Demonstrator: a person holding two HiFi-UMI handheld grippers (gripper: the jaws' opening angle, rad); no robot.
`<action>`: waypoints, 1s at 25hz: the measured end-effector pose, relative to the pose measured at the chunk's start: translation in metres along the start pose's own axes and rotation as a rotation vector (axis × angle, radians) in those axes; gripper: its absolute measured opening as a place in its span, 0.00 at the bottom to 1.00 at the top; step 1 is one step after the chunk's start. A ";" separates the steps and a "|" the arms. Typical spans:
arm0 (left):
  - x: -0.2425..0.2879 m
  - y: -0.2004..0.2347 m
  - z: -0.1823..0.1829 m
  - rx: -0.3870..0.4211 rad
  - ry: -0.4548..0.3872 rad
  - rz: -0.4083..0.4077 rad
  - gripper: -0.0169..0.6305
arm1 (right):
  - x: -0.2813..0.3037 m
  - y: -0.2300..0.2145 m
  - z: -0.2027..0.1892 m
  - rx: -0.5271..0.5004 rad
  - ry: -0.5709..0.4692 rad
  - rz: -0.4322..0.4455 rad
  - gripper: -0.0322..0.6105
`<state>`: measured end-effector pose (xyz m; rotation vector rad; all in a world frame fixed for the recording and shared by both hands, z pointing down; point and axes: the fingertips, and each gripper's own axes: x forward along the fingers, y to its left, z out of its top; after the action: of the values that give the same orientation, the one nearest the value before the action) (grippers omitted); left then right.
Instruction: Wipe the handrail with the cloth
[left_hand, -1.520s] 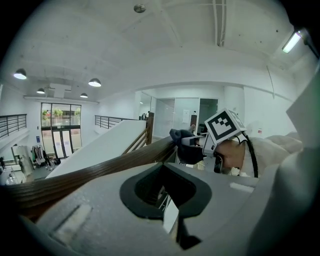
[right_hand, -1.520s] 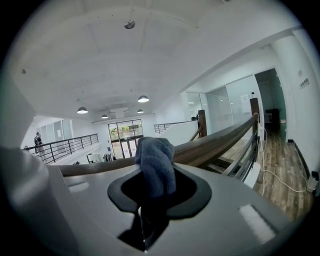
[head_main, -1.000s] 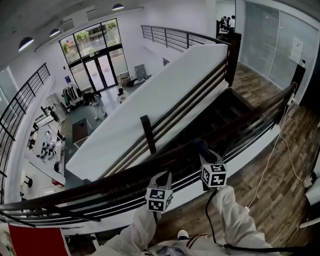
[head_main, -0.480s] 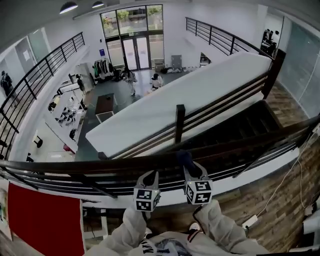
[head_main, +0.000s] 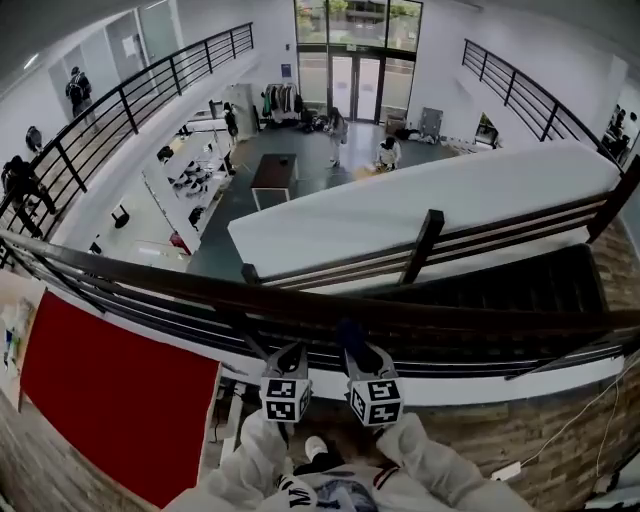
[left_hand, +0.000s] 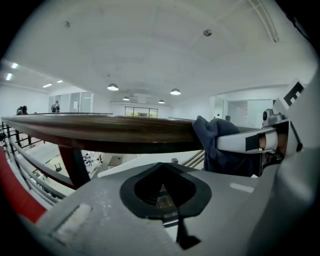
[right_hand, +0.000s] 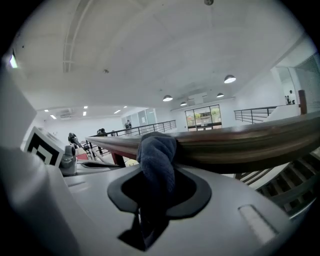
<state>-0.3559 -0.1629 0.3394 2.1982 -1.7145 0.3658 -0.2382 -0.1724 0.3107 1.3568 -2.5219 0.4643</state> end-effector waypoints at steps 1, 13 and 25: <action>-0.004 0.014 -0.015 -0.010 0.005 0.024 0.03 | 0.011 0.014 -0.014 -0.004 0.014 0.023 0.19; -0.025 0.161 -0.061 -0.053 0.048 0.189 0.03 | 0.133 0.147 -0.078 0.069 0.177 0.151 0.19; 0.010 0.203 -0.069 -0.039 0.064 0.178 0.03 | 0.221 0.174 -0.094 0.051 0.222 0.143 0.19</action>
<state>-0.5501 -0.1885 0.4263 1.9909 -1.8712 0.4371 -0.4975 -0.2145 0.4474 1.0792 -2.4462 0.6721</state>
